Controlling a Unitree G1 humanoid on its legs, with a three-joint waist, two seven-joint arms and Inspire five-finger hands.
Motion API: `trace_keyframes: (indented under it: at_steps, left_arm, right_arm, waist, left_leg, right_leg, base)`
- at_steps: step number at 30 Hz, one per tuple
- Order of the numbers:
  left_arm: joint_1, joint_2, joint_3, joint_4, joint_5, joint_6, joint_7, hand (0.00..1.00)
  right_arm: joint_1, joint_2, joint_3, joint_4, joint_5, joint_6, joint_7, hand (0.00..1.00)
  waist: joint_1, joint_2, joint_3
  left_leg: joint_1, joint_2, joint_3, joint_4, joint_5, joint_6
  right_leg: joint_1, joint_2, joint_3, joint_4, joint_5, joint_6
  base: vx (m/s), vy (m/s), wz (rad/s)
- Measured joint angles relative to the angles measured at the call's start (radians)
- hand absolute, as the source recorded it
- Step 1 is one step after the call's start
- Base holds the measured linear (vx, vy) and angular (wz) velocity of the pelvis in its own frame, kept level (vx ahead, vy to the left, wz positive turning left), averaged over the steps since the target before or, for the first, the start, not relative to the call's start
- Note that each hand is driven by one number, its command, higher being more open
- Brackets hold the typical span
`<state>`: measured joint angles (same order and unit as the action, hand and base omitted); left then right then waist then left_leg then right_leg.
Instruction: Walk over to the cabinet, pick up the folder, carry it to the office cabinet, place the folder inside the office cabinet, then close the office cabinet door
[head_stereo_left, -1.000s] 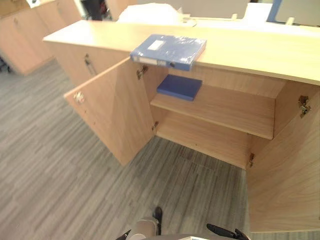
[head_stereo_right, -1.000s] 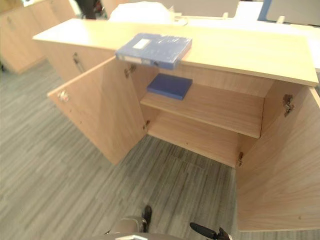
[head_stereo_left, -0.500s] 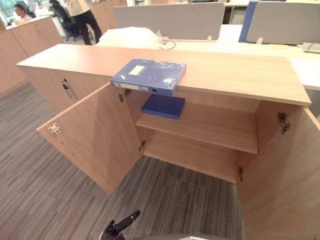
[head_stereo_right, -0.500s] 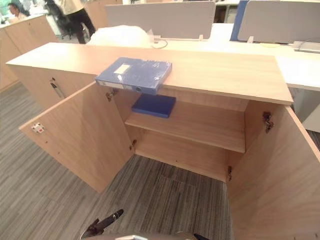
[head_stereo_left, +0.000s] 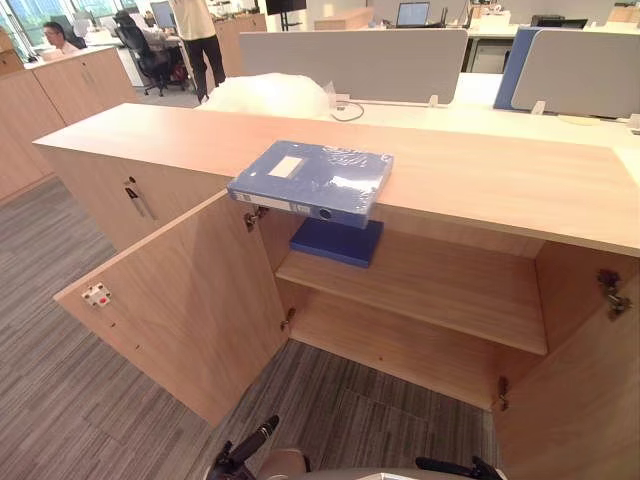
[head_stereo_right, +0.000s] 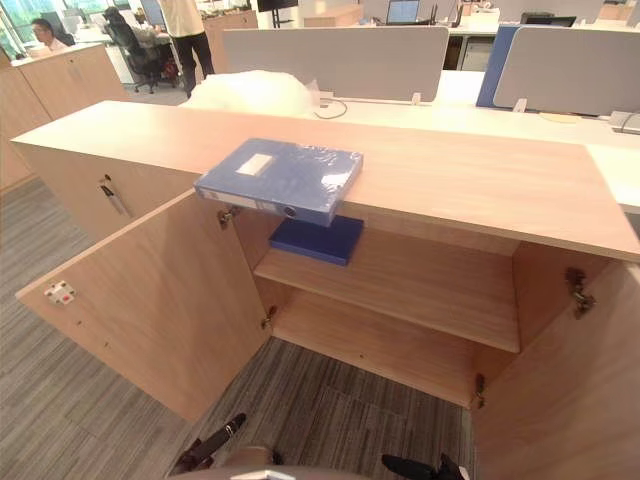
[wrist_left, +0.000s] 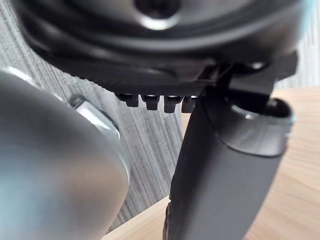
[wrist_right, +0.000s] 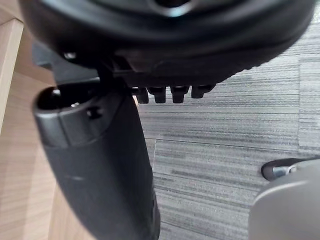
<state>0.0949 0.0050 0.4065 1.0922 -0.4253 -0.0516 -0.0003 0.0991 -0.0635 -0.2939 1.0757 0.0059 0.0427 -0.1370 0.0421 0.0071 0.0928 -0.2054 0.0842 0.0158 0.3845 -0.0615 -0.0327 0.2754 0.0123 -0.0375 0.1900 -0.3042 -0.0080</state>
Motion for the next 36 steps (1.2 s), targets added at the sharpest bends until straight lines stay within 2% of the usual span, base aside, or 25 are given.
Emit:
trace_keyframes:
  at_steps: [2, 4, 5, 7, 10, 12, 15, 17, 18, 19, 21, 22, 23, 25, 29, 32, 36]
  left_arm:
    - [-0.001, 0.020, -0.019, 0.017, -0.035, -0.001, 0.000, 1.00]
    - [0.000, 0.031, -0.040, 0.036, -0.056, 0.005, 0.000, 1.00]
    - [0.000, 0.033, -0.054, 0.047, -0.058, 0.005, -0.001, 1.00]
    - [-0.022, 0.051, -0.134, 0.075, -0.066, 0.009, -0.007, 1.00]
    - [-0.025, 0.049, -0.213, 0.074, -0.063, 0.009, -0.011, 1.00]
    - [-0.025, 0.057, -0.268, 0.061, -0.075, 0.009, -0.011, 1.00]
    - [0.018, 0.074, -0.386, -0.119, -0.118, 0.019, 0.003, 1.00]
    - [0.068, 0.071, -0.437, -0.355, -0.135, 0.019, 0.021, 1.00]
    - [0.102, 0.059, -0.446, -0.502, -0.132, 0.017, 0.027, 1.00]
    - [0.112, 0.051, -0.452, -0.567, -0.119, 0.016, 0.037, 1.00]
    - [0.118, 0.024, -0.460, -0.751, 0.021, 0.005, 0.087, 1.00]
    - [0.115, 0.021, -0.460, -0.779, 0.053, 0.002, 0.099, 1.00]
    - [0.114, 0.017, -0.459, -0.827, 0.153, -0.006, 0.141, 1.00]
    - [0.110, 0.015, -0.452, -0.877, 0.324, -0.012, 0.240, 1.00]
    - [0.128, 0.014, -0.420, -0.912, 0.437, -0.012, 0.355, 1.00]
    - [0.137, 0.014, -0.420, -0.914, 0.437, -0.012, 0.367, 1.00]
    - [0.183, 0.013, -0.433, -0.914, 0.432, 0.002, 0.323, 1.00]
  right_arm:
    - [-0.011, 0.018, -0.030, 0.020, -0.003, -0.003, 0.007, 1.00]
    - [-0.032, 0.027, -0.037, 0.038, -0.004, -0.005, 0.009, 1.00]
    - [-0.033, 0.035, -0.037, 0.038, -0.004, -0.011, 0.014, 1.00]
    - [-0.041, 0.051, -0.042, 0.049, 0.000, -0.021, 0.029, 1.00]
    - [-0.043, 0.029, -0.042, 0.061, -0.002, -0.022, 0.028, 1.00]
    - [-0.045, 0.019, -0.046, 0.067, -0.001, -0.021, 0.028, 1.00]
    - [-0.039, 0.006, -0.055, 0.072, -0.003, -0.019, 0.024, 1.00]
    - [-0.030, -0.004, -0.035, 0.076, -0.005, -0.009, 0.022, 1.00]
    - [-0.018, -0.006, -0.016, 0.076, -0.005, -0.001, 0.021, 1.00]
    - [-0.011, -0.008, -0.007, 0.076, -0.005, 0.002, 0.020, 1.00]
    - [0.007, -0.016, 0.005, 0.076, -0.006, 0.022, 0.007, 1.00]
    - [0.009, -0.018, 0.007, 0.077, -0.006, 0.024, 0.003, 1.00]
    - [0.011, -0.021, 0.012, 0.076, -0.010, 0.024, -0.007, 1.00]
    - [0.013, -0.027, 0.032, 0.075, -0.015, 0.023, -0.036, 1.00]
    - [0.013, -0.029, 0.044, 0.067, -0.044, 0.020, -0.066, 1.00]
    - [0.013, -0.030, 0.045, 0.066, -0.043, 0.019, -0.070, 1.00]
    - [0.015, -0.029, 0.048, 0.045, -0.043, 0.021, -0.067, 1.00]
  waist:
    - [0.002, -0.021, -0.003]
    - [0.003, -0.009, -0.004]
    - [0.001, -0.005, -0.015]
    - [-0.014, -0.014, -0.017]
    - [-0.023, 0.023, -0.033]
    - [-0.028, 0.027, -0.032]
    - [-0.034, 0.013, -0.031]
    - [-0.037, 0.001, -0.023]
    - [-0.037, -0.007, -0.027]
    - [-0.037, -0.009, -0.029]
    - [-0.041, -0.006, -0.031]
    - [-0.041, -0.003, -0.033]
    - [-0.041, 0.003, -0.037]
    - [-0.041, 0.011, -0.046]
    - [-0.035, 0.014, -0.054]
    - [-0.017, 0.016, -0.057]
    - [-0.016, 0.022, -0.060]
  left_leg:
    - [0.036, -0.027, -0.001, -0.072, 0.026, 0.008]
    - [0.101, -0.026, 0.007, -0.175, 0.068, 0.015]
    - [0.125, -0.027, 0.008, -0.227, 0.094, 0.013]
    - [0.156, -0.057, -0.008, -0.281, 0.123, 0.002]
    - [0.199, -0.058, -0.038, -0.373, 0.157, -0.015]
    - [0.214, -0.059, -0.059, -0.412, 0.173, -0.017]
    - [0.221, -0.054, -0.061, -0.471, 0.201, -0.024]
    - [0.207, -0.060, -0.061, -0.471, 0.204, -0.021]
    - [0.196, -0.065, -0.061, -0.471, 0.204, -0.019]
    - [0.193, -0.068, -0.061, -0.471, 0.204, -0.017]
    - [0.191, -0.081, -0.061, -0.471, 0.201, -0.010]
    - [0.191, -0.083, -0.061, -0.471, 0.200, -0.008]
    - [0.191, -0.086, -0.061, -0.471, 0.198, -0.005]
    - [0.193, -0.087, -0.063, -0.471, 0.195, 0.000]
    - [0.197, -0.077, -0.065, -0.471, 0.194, 0.001]
    - [0.199, -0.065, -0.062, -0.471, 0.194, 0.001]
    - [0.197, -0.054, -0.043, -0.470, 0.192, -0.001]
  right_leg:
    - [0.000, -0.025, 0.033, 0.003, 0.028, 0.002]
    - [-0.009, -0.025, 0.069, 0.028, 0.053, 0.002]
    - [-0.017, -0.026, 0.081, 0.006, 0.043, -0.004]
    - [-0.017, -0.047, 0.093, -0.075, 0.060, 0.001]
    - [-0.024, -0.040, 0.098, -0.072, 0.062, 0.001]
    - [-0.031, -0.034, 0.106, -0.070, 0.062, 0.001]
    - [-0.053, -0.030, 0.111, -0.073, 0.061, 0.001]
    - [-0.068, -0.034, 0.115, -0.075, 0.060, 0.004]
    - [-0.078, -0.039, 0.116, -0.076, 0.058, 0.007]
    - [-0.081, -0.041, 0.118, -0.077, 0.058, 0.008]
    - [-0.083, -0.049, 0.121, -0.078, 0.056, 0.011]
    - [-0.083, -0.051, 0.122, -0.078, 0.056, 0.012]
    - [-0.082, -0.054, 0.125, -0.078, 0.057, 0.013]
    - [-0.079, -0.053, 0.131, -0.075, 0.059, 0.016]
    - [-0.079, -0.042, 0.151, -0.067, 0.060, 0.016]
    - [-0.080, -0.036, 0.161, -0.065, 0.064, 0.010]
    - [-0.092, -0.029, 0.183, -0.062, 0.068, 0.007]
  base:
    - [0.21, 0.115, 0.24]
    - [0.18, 0.095, -0.01]
    - [0.08, -0.005, -0.02]
    - [-0.02, -0.047, 0.18]
    - [-0.05, -0.075, -0.01]
    - [-0.04, -0.037, -0.11]
    - [-0.02, -0.018, -0.03]
    - [0.00, 0.000, 0.00]
    - [0.00, 0.000, 0.00]
    - [0.04, 0.003, -0.02]
    - [0.05, -0.001, -0.03]
    - [0.04, -0.005, -0.02]
    - [0.04, -0.005, 0.01]
    - [0.04, -0.012, 0.04]
    - [0.01, -0.040, 0.01]
    - [-0.02, -0.051, -0.07]
    - [-0.05, -0.040, -0.15]
